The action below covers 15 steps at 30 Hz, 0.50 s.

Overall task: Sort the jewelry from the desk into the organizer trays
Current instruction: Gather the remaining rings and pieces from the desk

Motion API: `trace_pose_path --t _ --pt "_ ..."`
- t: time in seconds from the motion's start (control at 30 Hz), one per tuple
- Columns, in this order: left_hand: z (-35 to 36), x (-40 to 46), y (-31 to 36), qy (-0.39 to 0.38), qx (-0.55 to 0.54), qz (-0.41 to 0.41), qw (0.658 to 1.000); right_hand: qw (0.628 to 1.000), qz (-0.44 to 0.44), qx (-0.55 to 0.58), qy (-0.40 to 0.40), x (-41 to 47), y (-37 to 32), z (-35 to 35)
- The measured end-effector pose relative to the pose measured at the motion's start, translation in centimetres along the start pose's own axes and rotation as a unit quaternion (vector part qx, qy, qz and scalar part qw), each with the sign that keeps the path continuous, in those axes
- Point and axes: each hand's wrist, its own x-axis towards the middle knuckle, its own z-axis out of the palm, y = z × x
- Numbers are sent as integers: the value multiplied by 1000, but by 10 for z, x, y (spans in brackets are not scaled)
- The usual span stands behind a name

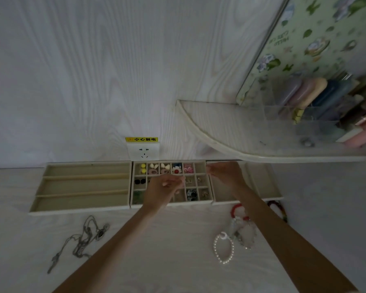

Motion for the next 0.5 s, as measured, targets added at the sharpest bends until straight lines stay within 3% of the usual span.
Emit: trace_pose_path --t 0.13,0.3,0.5 --pt "-3 9 0 11 11 18 1000 992 -72 -103 17 11 -2 7" --pt "-9 16 -2 28 10 20 999 984 -105 -142 26 18 9 16" --pt "-9 11 -6 25 8 10 1000 968 -107 -201 101 20 21 26"
